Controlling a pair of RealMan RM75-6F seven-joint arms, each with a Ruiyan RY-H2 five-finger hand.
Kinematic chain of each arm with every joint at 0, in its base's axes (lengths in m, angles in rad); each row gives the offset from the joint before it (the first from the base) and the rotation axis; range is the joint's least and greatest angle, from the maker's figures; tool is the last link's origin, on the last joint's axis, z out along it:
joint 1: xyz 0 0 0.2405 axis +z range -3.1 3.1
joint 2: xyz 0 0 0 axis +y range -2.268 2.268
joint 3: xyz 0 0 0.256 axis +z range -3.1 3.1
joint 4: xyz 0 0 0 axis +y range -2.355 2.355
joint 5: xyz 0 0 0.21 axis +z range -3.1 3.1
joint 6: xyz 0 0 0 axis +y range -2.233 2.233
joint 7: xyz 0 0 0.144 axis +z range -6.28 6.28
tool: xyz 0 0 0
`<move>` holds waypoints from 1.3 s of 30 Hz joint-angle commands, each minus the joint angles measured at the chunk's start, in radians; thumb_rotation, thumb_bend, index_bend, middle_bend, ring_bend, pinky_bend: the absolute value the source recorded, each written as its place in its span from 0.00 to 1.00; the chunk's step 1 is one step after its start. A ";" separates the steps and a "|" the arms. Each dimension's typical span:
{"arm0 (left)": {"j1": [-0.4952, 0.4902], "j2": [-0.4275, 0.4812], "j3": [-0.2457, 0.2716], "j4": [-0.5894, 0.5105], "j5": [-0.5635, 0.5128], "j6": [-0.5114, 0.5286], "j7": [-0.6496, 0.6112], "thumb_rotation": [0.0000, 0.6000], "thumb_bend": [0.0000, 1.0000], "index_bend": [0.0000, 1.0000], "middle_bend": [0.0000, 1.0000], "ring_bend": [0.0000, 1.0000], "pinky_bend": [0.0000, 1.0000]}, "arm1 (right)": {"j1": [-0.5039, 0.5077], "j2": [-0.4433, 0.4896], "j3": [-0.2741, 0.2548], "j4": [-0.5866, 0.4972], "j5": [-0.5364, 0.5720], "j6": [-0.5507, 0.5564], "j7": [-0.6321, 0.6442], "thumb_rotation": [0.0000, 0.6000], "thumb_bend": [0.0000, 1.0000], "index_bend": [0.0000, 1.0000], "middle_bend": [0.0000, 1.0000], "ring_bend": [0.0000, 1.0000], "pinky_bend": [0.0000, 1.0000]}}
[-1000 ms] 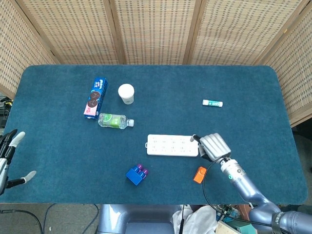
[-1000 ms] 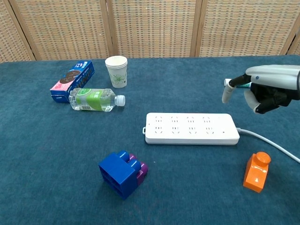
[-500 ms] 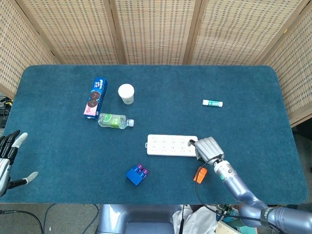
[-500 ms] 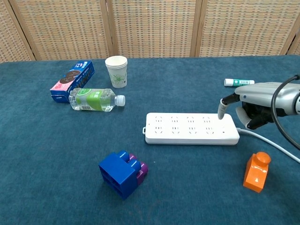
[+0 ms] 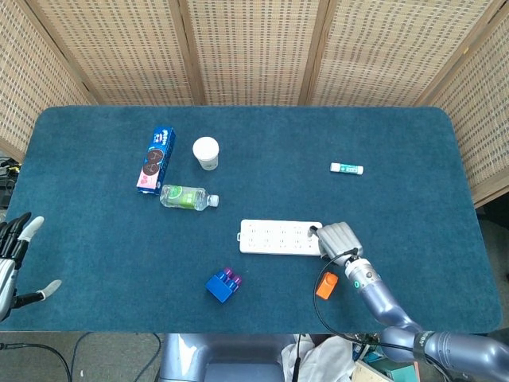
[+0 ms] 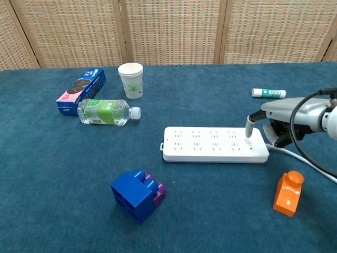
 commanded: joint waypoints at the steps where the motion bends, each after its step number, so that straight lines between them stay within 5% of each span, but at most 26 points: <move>1: 0.000 0.000 -0.001 0.000 -0.001 0.000 0.000 1.00 0.00 0.00 0.00 0.00 0.00 | 0.008 -0.003 -0.004 0.002 0.013 0.003 -0.007 1.00 0.93 0.31 1.00 1.00 1.00; 26: 0.000 -0.002 0.004 0.000 0.006 0.000 0.004 1.00 0.00 0.00 0.00 0.00 0.00 | 0.046 -0.019 -0.049 0.015 0.081 0.010 -0.054 1.00 0.93 0.31 1.00 1.00 1.00; 32: 0.003 -0.002 0.004 -0.001 0.007 0.006 0.002 1.00 0.00 0.00 0.00 0.00 0.00 | 0.033 0.020 -0.014 -0.041 0.022 0.049 0.014 1.00 0.93 0.31 1.00 1.00 1.00; 39: 0.002 0.002 0.007 0.001 0.012 0.003 -0.006 1.00 0.00 0.00 0.00 0.00 0.00 | -0.026 0.173 0.053 -0.217 -0.138 0.157 0.165 1.00 0.93 0.31 1.00 1.00 1.00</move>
